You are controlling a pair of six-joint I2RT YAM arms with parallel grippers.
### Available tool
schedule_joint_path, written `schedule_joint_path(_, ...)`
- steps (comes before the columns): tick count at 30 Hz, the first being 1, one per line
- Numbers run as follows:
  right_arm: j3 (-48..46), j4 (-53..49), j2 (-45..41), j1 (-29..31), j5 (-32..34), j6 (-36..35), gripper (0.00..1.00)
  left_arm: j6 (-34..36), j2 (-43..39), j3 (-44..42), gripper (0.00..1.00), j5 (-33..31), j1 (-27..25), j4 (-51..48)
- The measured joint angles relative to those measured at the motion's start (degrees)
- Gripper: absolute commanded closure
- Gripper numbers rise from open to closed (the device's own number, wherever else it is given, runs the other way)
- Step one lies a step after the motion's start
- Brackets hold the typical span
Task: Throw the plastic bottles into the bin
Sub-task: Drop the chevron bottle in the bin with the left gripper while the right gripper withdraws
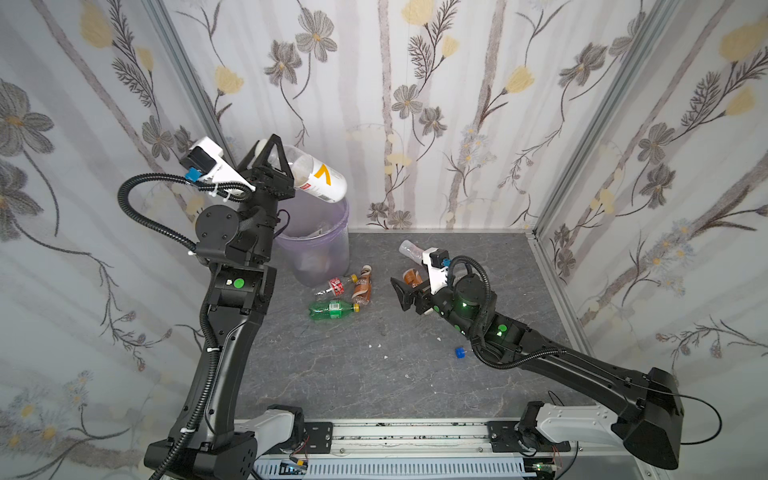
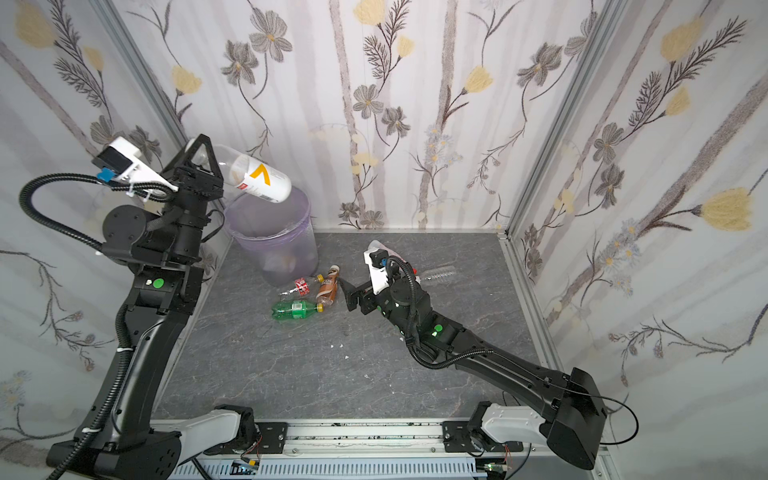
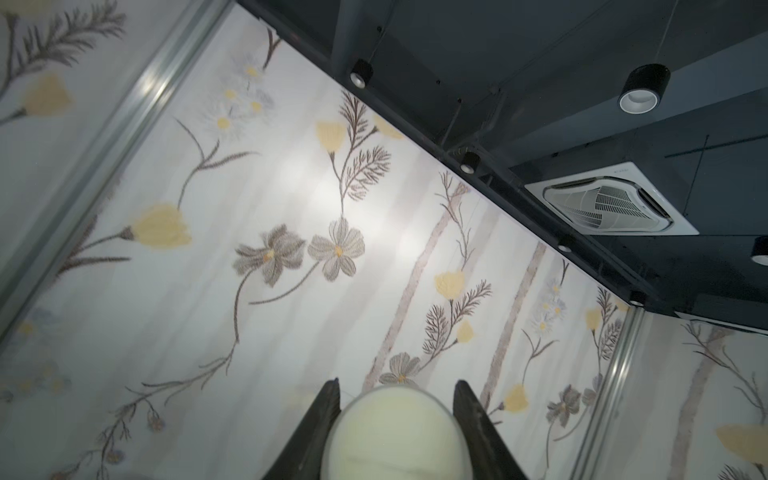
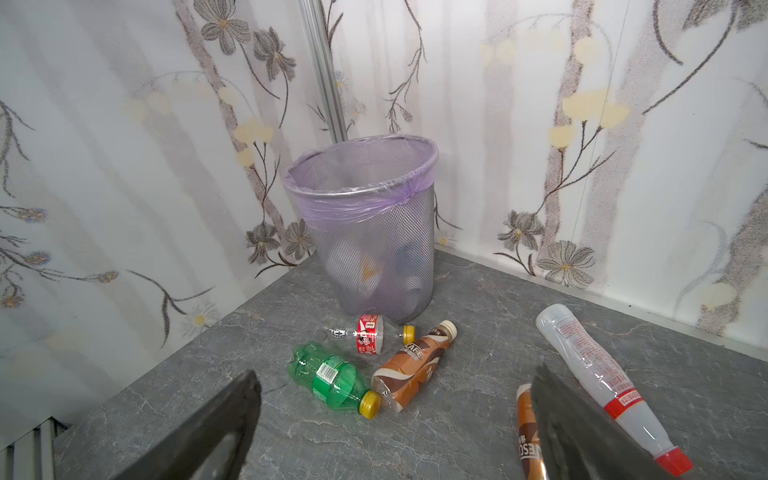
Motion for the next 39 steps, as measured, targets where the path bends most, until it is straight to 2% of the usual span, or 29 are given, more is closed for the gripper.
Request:
schedule_joint_path(3,-0.2,0.1,0.1,-0.1,0.0,0.1,0.0,6.1,4.5,3.2,0.75,-4.9,0.0,3.3)
schedule_joint_path(5,-0.2,0.2,0.5,-0.1,0.0,0.3,0.0,9.4,9.9,5.9,0.73,-6.9,0.0,4.1)
schedule_joint_path(7,-0.2,0.1,1.1,-0.1,-0.3,1.0,0.0,11.4,17.3,10.4,0.66,-9.2,0.0,1.9)
schedule_joint_path(8,-0.2,0.1,1.3,-0.1,-0.5,1.1,0.0,12.2,21.0,12.4,0.56,-10.1,0.1,-0.3)
schedule_joint_path(10,-0.3,0.1,1.5,-0.1,-0.7,1.7,0.0,12.2,26.4,13.9,0.44,-11.4,0.1,-6.4)
schedule_joint_path(11,-0.4,0.2,1.5,-0.1,-0.9,2.0,0.0,11.9,28.3,14.3,0.34,-11.6,0.1,-10.1)
schedule_joint_path(12,-0.6,0.3,1.5,-0.1,-0.9,2.1,0.0,11.0,29.2,14.3,0.19,-11.5,0.1,-13.5)
schedule_joint_path(13,-0.8,0.4,1.5,-0.1,-0.9,2.1,0.0,9.8,29.2,13.7,0.11,-11.4,0.0,-15.7)
schedule_joint_path(16,-1.4,0.5,1.5,-0.1,-0.9,2.2,0.0,5.7,26.6,11.5,0.0,-10.8,-0.3,-18.5)
schedule_joint_path(22,-3.1,0.7,1.3,-0.2,-0.9,2.2,0.0,1.4,18.8,8.2,0.0,-7.2,-2.9,-18.8)
schedule_joint_path(27,-3.9,1.5,1.5,-0.4,-0.7,2.6,0.0,-1.9,13.8,2.2,0.0,-5.1,-8.2,-18.3)
schedule_joint_path(32,-5.3,0.7,0.3,-1.6,1.3,3.8,0.01,-2.8,13.4,-2.8,0.0,-3.0,-15.5,-18.9)
schedule_joint_path(39,-9.0,-1.9,-2.7,-7.0,3.7,6.2,0.0,-3.8,12.6,-7.5,0.0,-3.4,-20.5,-18.9)
